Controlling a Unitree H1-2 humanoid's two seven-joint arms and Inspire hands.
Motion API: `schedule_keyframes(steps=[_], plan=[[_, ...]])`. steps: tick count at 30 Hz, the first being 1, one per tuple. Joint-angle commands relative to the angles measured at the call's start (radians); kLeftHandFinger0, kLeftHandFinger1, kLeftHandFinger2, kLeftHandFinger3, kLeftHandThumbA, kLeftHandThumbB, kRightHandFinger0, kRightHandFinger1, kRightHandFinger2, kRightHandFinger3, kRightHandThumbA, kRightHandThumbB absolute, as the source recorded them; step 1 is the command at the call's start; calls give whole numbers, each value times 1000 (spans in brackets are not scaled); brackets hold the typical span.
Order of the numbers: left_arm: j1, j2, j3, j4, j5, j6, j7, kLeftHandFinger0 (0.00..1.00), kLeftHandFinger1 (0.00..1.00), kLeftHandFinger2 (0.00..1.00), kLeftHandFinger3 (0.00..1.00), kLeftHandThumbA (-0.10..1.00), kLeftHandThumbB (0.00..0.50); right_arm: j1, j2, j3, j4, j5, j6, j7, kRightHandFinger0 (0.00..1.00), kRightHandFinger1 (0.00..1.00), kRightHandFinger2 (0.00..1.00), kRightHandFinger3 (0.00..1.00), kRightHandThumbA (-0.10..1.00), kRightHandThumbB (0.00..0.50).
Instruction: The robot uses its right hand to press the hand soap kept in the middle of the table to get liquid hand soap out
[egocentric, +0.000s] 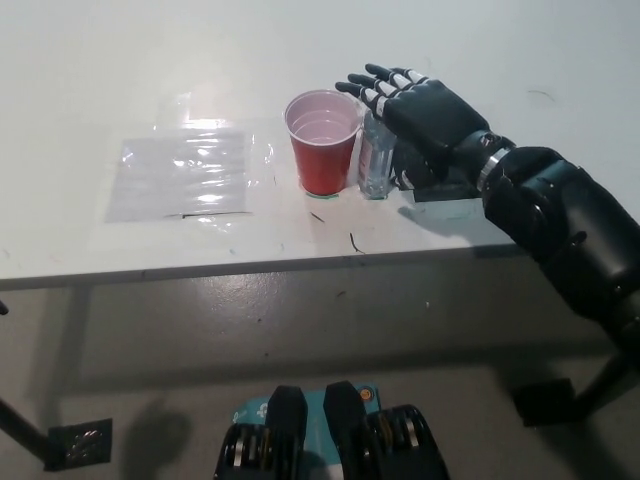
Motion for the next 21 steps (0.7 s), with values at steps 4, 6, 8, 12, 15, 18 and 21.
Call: schedule_keyframes(steps=[4,6,8,12,15,18,21], plan=[[-48,30,19,-9,33,18,-42,1000,1000,1000,869,1000,139,54,23,-8,28,17,29,37,1000,1000,1000,1000,1000,431],[-51,26,25,-8,34,18,-47,1000,1000,1000,838,1000,139,54,26,-6,23,9,48,54,1000,1000,1000,1000,1000,437],[-50,25,26,-15,31,18,-46,1000,1000,1000,854,1000,131,63,24,-12,33,22,43,62,1000,1000,1000,1000,1000,423],[-53,30,21,-15,42,18,-48,1000,1000,1000,878,1000,130,71,30,-19,54,26,39,51,1000,1000,1000,1000,1000,440],[-62,29,20,-8,32,18,-48,1000,1000,1000,860,1000,118,76,34,-17,63,22,36,43,1000,1000,1000,1000,1000,442],[-60,36,14,-10,29,18,-45,1000,1000,1000,856,1000,150,82,38,-10,78,17,26,29,1000,1000,1000,1000,1000,424],[-63,35,18,-8,33,18,-48,1000,1000,1000,895,1000,148,87,37,-9,87,19,26,24,1000,1000,1000,1000,1000,411]])
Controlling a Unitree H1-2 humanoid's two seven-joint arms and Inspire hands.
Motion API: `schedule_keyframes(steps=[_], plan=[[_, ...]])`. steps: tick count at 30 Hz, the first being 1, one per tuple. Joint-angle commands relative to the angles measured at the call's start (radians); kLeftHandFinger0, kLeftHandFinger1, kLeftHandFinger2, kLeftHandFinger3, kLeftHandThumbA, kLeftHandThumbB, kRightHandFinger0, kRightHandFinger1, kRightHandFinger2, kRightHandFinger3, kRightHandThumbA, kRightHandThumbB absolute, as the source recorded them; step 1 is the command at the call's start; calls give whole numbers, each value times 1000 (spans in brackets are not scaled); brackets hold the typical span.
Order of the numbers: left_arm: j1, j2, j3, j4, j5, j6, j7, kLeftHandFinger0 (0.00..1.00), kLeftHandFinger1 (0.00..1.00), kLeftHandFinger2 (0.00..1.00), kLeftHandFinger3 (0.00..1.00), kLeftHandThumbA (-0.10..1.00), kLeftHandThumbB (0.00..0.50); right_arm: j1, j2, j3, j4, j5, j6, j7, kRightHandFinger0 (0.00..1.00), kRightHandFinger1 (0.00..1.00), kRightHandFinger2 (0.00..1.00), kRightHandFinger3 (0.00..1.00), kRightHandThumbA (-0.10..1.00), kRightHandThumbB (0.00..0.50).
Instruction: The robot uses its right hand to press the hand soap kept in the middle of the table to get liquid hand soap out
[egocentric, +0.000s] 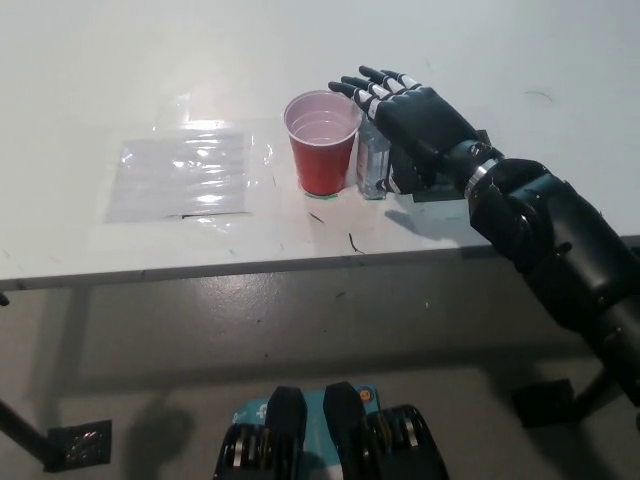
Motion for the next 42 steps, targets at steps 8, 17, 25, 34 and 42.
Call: schedule_keyframes(steps=[8,17,25,34,42], plan=[[-48,44,7,-9,16,18,-12,1000,1000,1000,870,1000,120,73,-7,18,65,21,31,69,1000,1000,1000,1000,1000,435],[-50,46,8,-6,14,18,-11,1000,1000,1000,872,1000,114,91,4,23,82,28,29,46,1000,1000,1000,1000,1000,436],[-52,55,-3,3,8,18,-13,1000,1000,1000,826,1000,109,117,19,33,113,32,10,21,1000,1000,1000,1000,1000,433],[-44,53,-5,-1,20,18,-22,1000,1000,1000,857,1000,106,143,25,44,105,37,28,40,1000,1000,1000,1000,1000,447],[-29,46,-3,3,20,18,-24,1000,1000,1000,845,1000,127,137,26,52,97,34,33,48,1000,1000,1000,1000,1000,429]])
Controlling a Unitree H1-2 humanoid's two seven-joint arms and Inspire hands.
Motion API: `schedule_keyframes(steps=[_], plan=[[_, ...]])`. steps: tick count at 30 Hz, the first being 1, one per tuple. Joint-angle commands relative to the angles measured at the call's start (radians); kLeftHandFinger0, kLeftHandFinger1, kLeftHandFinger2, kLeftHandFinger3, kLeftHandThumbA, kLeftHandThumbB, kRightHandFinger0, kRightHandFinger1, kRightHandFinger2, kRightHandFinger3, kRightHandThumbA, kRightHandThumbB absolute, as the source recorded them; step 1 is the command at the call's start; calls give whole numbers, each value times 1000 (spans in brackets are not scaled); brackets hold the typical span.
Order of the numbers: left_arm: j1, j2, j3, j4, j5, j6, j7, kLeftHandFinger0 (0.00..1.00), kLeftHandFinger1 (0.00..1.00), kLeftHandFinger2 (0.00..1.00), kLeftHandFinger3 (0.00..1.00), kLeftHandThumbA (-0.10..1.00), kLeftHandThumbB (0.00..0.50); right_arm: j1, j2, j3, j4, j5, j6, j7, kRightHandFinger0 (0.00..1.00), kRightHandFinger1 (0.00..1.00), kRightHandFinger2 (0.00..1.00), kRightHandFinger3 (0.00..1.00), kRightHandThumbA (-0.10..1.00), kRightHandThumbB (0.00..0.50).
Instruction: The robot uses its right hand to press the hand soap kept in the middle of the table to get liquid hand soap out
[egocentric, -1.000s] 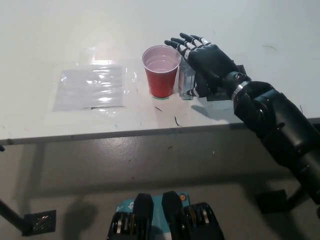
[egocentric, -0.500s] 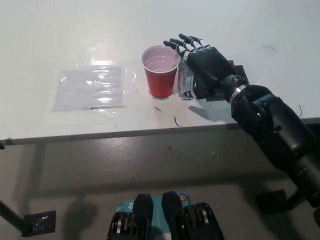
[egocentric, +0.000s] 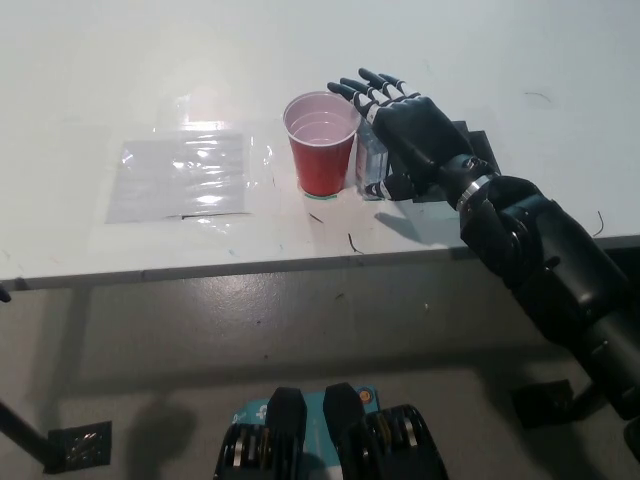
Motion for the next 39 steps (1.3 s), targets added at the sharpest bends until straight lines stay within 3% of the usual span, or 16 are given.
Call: schedule_keyframes(steps=[1,7,12,14,18,20,25,28,29,39], plan=[[-9,38,11,-11,12,18,-4,1000,1000,1000,852,1000,125,103,1,52,76,-2,36,131,1000,1000,1000,1000,1000,440],[-2,38,9,-16,15,18,-9,1000,1000,1000,828,1000,103,119,1,51,72,3,41,131,1000,1000,1000,1000,1000,439],[11,32,11,-21,16,18,-10,1000,1000,1000,832,1000,116,128,-1,59,65,-3,37,136,1000,1000,1000,1000,1000,455],[22,33,11,-22,10,18,-9,1000,1000,1000,801,1000,112,121,-6,61,44,-6,38,139,1000,1000,1000,1000,1000,437],[35,34,5,-26,10,18,-2,1000,1000,1000,827,1000,101,108,-21,52,-4,-5,42,138,1000,1000,1000,1000,1000,412],[45,29,12,-32,14,18,-9,1000,1000,1000,836,1000,89,90,-27,47,-25,-5,47,143,1000,1000,1000,1000,1000,450],[64,27,21,-38,6,18,-13,1000,1000,1000,821,1000,83,39,-56,24,-96,1,33,135,1000,1000,1000,1000,1000,404],[70,22,25,-38,12,18,-21,1000,1000,1000,857,1000,96,-9,-74,-6,-176,3,73,159,1000,1000,1000,1000,1000,408],[73,18,29,-41,18,18,-28,1000,1000,1000,865,1000,98,-23,-74,-19,-185,14,83,165,1000,1000,1000,1000,1000,430],[94,1,40,-53,38,18,-48,1000,1000,1000,849,1000,85,-194,-56,-37,-128,-6,48,163,1000,1000,1000,1000,1000,463]])
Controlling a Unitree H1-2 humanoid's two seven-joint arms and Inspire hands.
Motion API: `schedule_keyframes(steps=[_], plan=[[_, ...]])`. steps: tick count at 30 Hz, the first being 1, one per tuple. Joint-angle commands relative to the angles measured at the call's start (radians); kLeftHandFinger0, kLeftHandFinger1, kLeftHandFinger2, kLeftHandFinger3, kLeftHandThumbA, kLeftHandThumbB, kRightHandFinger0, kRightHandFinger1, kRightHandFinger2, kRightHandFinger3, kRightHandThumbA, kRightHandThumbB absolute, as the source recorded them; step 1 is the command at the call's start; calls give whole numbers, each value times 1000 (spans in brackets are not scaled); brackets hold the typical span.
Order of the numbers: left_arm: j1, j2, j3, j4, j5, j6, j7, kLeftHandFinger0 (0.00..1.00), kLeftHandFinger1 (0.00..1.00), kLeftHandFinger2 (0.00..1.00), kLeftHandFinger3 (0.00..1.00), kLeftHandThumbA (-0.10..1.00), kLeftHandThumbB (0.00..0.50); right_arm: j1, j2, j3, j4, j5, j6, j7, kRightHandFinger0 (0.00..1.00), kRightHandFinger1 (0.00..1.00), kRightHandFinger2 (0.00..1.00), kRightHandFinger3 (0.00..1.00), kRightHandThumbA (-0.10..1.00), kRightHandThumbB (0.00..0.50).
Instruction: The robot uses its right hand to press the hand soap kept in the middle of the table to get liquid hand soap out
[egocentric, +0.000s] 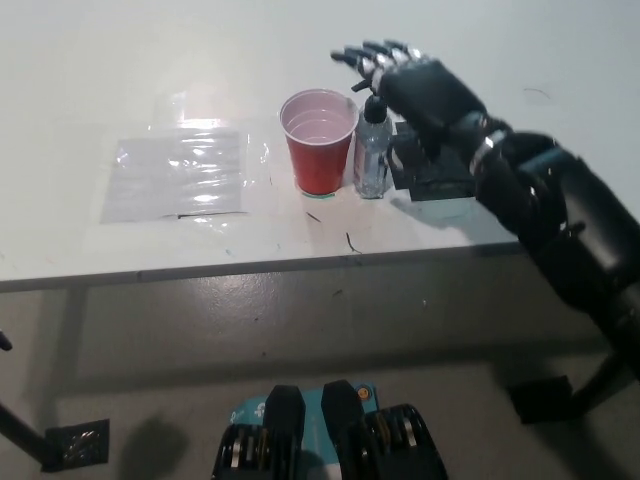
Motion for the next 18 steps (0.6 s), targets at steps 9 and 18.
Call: schedule_keyframes(steps=[9,18], plan=[[-1,6,21,-35,38,18,-44,1000,1000,1000,856,1000,90,-193,39,-26,29,-14,-11,-17,1000,1000,1000,1000,1000,486],[0,6,31,-33,34,18,-51,1000,1000,1000,853,1000,85,-224,-14,-85,-25,4,-2,3,1000,1000,1000,1000,1000,482]])
